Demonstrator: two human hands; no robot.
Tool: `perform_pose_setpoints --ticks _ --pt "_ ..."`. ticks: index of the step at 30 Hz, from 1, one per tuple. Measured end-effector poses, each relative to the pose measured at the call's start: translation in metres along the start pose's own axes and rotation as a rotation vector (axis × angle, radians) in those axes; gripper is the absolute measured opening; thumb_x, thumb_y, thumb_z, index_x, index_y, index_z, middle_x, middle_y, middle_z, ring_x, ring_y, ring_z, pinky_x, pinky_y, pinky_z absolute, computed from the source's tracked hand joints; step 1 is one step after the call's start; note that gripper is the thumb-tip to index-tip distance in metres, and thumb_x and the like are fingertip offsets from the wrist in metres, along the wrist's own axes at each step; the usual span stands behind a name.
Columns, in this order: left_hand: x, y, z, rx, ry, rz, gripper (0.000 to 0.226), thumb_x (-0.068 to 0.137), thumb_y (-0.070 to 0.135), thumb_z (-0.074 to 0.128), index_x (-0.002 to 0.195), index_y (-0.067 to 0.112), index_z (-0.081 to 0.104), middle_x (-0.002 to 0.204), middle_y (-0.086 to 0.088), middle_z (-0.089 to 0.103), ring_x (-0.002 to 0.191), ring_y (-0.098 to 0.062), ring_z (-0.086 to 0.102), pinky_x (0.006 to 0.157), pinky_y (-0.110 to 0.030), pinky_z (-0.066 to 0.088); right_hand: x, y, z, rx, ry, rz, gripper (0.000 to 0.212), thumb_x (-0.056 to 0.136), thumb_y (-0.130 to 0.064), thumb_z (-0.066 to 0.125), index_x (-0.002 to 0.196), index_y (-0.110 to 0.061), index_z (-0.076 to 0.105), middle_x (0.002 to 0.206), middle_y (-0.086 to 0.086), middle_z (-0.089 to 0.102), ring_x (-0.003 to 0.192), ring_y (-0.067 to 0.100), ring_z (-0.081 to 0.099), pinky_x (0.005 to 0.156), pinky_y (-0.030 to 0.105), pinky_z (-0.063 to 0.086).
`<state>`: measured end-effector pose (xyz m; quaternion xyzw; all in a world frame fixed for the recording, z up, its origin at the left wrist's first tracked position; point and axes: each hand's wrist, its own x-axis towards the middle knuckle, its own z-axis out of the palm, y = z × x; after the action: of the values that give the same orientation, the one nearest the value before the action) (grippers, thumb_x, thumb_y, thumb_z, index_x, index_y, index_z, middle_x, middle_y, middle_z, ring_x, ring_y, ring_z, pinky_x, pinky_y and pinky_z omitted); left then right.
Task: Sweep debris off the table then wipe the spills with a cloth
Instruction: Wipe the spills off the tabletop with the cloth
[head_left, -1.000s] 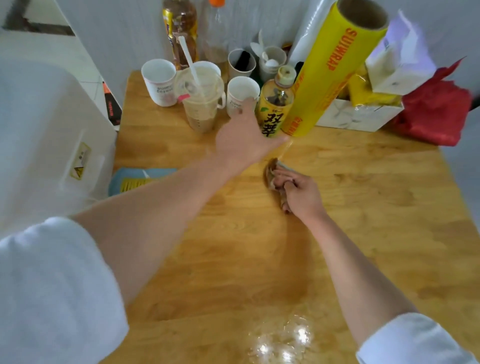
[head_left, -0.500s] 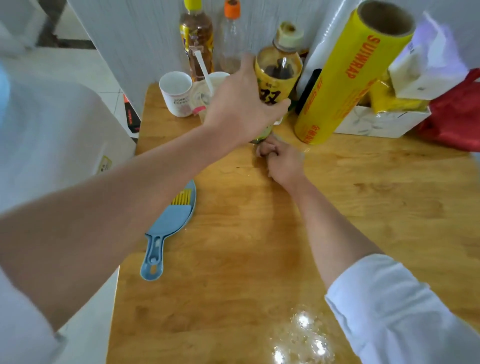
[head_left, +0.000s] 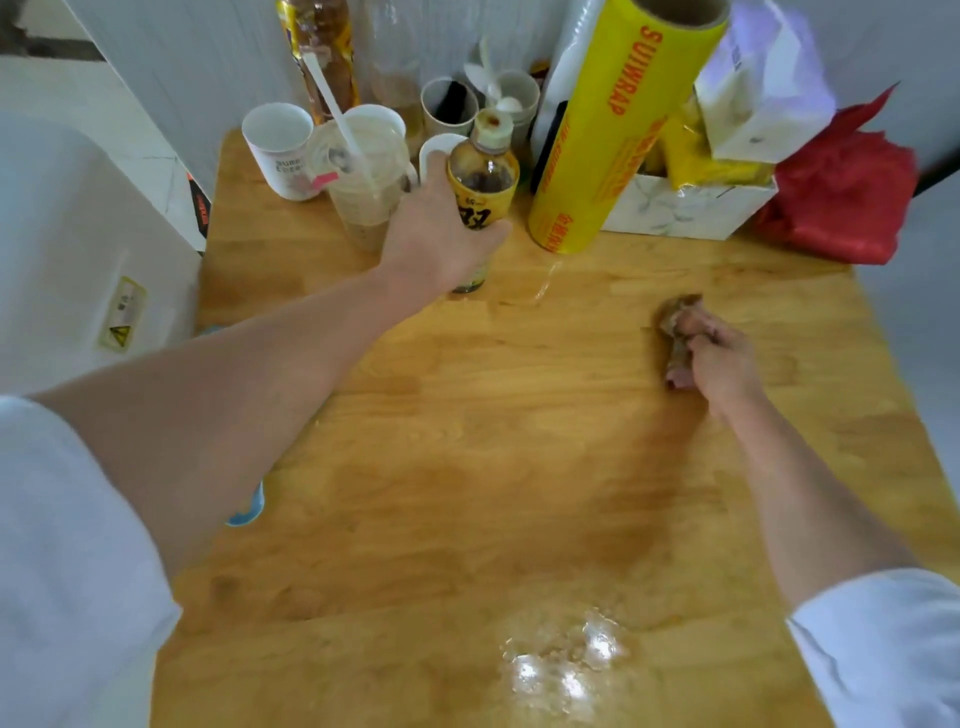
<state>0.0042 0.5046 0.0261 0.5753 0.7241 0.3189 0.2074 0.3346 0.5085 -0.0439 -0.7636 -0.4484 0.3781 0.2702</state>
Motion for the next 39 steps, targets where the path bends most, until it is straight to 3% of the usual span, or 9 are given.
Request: perform_pose_setpoints --ticks 6,10,14,17,20,24,29,32,39 --pt "-0.008 0.000 0.003 -0.012 -0.062 -0.092 0.074 0.085 0.048 0.070 0.140 0.011 0.037 0.122 0.002 0.056 0.119 -0.022 0.055 0.087 -0.027 0.040 -0.060 -0.015 0.059 -0.121 -0.194 -0.299 0.051 0.093 -0.008 0.043 0.081 -0.048 0.072 0.109 -0.008 0.073 0.048 0.007 0.064 0.041 0.022 0.050" --pt "-0.064 -0.006 0.010 0.166 -0.166 -0.172 0.049 0.093 0.041 0.057 0.135 0.016 0.050 0.118 0.000 0.063 0.100 -0.022 0.064 0.072 -0.029 0.048 -0.163 -0.001 0.117 -0.285 -0.546 -0.618 0.040 0.092 -0.015 0.045 0.114 -0.034 0.073 0.134 -0.019 0.061 0.112 0.002 0.063 0.088 0.020 0.053" --pt "-0.123 -0.012 0.013 0.250 -0.431 -0.077 0.034 0.099 0.029 0.048 0.130 0.026 0.060 0.129 -0.001 0.064 0.097 -0.017 0.064 0.073 -0.023 0.043 -0.214 0.038 0.102 -0.322 -0.837 -0.675 0.043 0.091 -0.008 0.046 0.120 -0.024 0.072 0.135 -0.018 0.060 0.122 -0.006 0.053 0.100 0.014 0.043" --pt "-0.155 -0.015 0.014 0.358 -0.523 -0.034 0.033 0.101 0.027 0.044 0.129 0.029 0.062 0.136 0.002 0.060 0.102 -0.019 0.062 0.076 -0.026 0.044 -0.177 0.065 0.035 -0.193 -0.620 -0.473 0.037 0.091 0.007 0.049 0.110 -0.010 0.076 0.117 -0.001 0.072 0.083 -0.020 0.060 0.071 0.001 0.046" --pt "-0.176 -0.019 0.016 0.443 -0.626 -0.014 0.037 0.103 0.027 0.039 0.136 0.032 0.056 0.146 0.004 0.047 0.128 -0.022 0.049 0.102 -0.037 0.044 -0.114 0.094 -0.056 -0.094 -0.146 -0.119 0.031 0.096 0.001 0.047 0.095 -0.016 0.073 0.096 0.008 0.075 0.041 0.001 0.054 0.036 0.019 0.047" --pt "-0.207 -0.020 0.014 0.486 -0.640 -0.023 0.042 0.103 0.027 0.035 0.142 0.034 0.048 0.152 0.000 0.036 0.139 -0.027 0.034 0.111 -0.041 0.036 -0.095 0.112 -0.089 -0.142 0.088 0.050 0.028 0.101 -0.021 0.043 0.117 -0.025 0.065 0.078 0.011 0.069 0.043 0.015 0.060 0.044 0.029 0.053" --pt "-0.256 -0.020 0.009 0.498 -0.643 -0.043 0.042 0.103 0.027 0.035 0.144 0.033 0.046 0.153 0.000 0.035 0.139 -0.030 0.030 0.109 -0.044 0.036 -0.207 0.098 0.002 -0.168 -0.171 -0.354 0.031 0.094 -0.003 0.042 0.083 -0.017 0.068 0.091 -0.001 0.073 0.073 0.017 0.068 0.073 0.040 0.059" --pt "-0.282 -0.020 0.002 0.483 -0.637 -0.073 0.045 0.101 0.021 0.036 0.144 0.033 0.045 0.151 -0.001 0.036 0.137 -0.031 0.033 0.109 -0.044 0.037 -0.298 0.104 0.059 -0.268 -0.375 -0.543 0.035 0.093 -0.006 0.046 0.107 -0.019 0.074 0.126 0.000 0.069 0.117 0.022 0.063 0.096 0.034 0.049" --pt "-0.370 -0.026 -0.014 0.515 -0.637 -0.107 0.051 0.100 0.014 0.038 0.147 0.034 0.040 0.151 -0.003 0.034 0.137 -0.033 0.032 0.107 -0.044 0.038 -0.412 0.158 0.075 -0.365 -0.746 -0.777 0.042 0.092 -0.011 0.044 0.123 -0.025 0.069 0.141 -0.011 0.057 0.125 0.013 0.058 0.105 0.028 0.045"
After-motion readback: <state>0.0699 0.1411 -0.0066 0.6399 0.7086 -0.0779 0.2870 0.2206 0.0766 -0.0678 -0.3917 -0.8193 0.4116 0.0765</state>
